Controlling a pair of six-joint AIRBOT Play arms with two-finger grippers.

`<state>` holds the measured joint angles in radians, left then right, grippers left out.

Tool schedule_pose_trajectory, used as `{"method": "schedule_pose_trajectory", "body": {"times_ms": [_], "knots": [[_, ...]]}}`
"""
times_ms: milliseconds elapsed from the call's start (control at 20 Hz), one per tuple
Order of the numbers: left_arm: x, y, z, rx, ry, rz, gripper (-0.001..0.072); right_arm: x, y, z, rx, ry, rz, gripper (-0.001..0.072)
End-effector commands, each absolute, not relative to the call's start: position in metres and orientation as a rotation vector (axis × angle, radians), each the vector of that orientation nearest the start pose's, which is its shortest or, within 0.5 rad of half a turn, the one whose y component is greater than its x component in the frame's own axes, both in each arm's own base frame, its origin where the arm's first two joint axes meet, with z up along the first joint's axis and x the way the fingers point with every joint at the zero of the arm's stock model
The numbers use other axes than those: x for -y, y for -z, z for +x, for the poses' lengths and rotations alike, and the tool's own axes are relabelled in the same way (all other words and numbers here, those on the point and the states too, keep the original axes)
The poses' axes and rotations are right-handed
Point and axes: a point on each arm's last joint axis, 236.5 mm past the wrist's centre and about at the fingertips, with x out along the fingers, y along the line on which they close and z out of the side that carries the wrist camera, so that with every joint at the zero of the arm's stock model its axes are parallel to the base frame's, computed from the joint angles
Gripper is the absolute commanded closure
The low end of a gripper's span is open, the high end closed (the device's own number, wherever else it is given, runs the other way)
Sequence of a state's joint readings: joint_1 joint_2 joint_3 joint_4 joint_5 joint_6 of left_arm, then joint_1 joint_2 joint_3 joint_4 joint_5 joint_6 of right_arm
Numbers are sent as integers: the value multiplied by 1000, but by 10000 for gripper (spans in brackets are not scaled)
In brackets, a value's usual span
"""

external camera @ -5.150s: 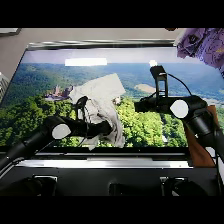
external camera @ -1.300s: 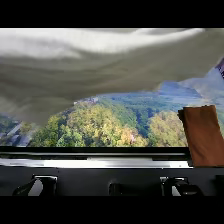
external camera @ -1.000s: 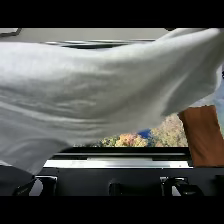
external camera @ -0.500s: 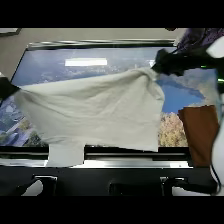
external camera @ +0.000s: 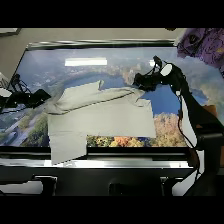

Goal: Fold the clothes and pants, and hang the long-sleeved shirts on hangers.

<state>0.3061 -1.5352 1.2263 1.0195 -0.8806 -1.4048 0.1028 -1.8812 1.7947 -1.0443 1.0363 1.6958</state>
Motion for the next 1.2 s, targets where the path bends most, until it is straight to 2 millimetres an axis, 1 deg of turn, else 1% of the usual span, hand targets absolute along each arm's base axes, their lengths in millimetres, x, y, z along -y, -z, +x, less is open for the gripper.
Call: {"method": "schedule_pose_trajectory", "body": {"times_ms": [0,50,100,150,200,250,300,350,400,450,500,550,650,700,750,800,950,1050,1150], "knots": [[-52,25,456,-1129,13,-625,90,-147,-12,530,-1184,-368,387,259],[-57,16,446,-1145,17,-636,90,-129,-26,517,-1202,-385,316,247],[-67,5,436,-1146,11,-647,90,-104,-37,501,-1229,-381,247,199],[-80,-7,428,-1129,-5,-656,90,-79,-47,486,-1261,-371,197,186],[-96,-19,419,-1092,-46,-681,90,-55,-54,468,-1293,-359,186,186],[-108,-26,409,-1065,-78,-697,90,-38,-63,458,-1280,-348,264,186],[-117,-29,395,-1053,-108,-715,90,-20,-65,441,-1278,-339,329,186],[-120,-26,381,-1053,-131,-736,90,-5,-57,421,-1296,-315,387,179],[-117,-19,368,-1063,-146,-761,91,7,-44,398,-1314,-291,475,150],[-111,-10,357,-1083,-149,-784,92,12,-27,373,-1341,-271,559,150],[-103,1,348,-1111,-147,-800,93,12,-11,351,-1365,-267,625,150],[-96,9,343,-1135,-140,-812,94,9,4,334,-1375,-261,684,150],[-84,20,338,-1171,-123,-814,99,-2,35,307,-1410,-265,758,150],[-80,20,339,-1174,-116,-807,99,-8,48,299,-1427,-272,765,150],[-79,19,341,-1170,-112,-800,99,-12,59,294,-1429,-270,769,150],[-78,19,343,-1166,-111,-795,99,-18,65,294,-1414,-279,786,150],[-76,19,343,-1167,-107,-791,99,-33,77,291,-1395,-309,821,150],[-77,19,344,-1164,-109,-790,99,-36,86,287,-1416,-317,816,150],[-77,19,344,-1164,-108,-791,99,-39,91,287,-1421,-327,825,150]]}}
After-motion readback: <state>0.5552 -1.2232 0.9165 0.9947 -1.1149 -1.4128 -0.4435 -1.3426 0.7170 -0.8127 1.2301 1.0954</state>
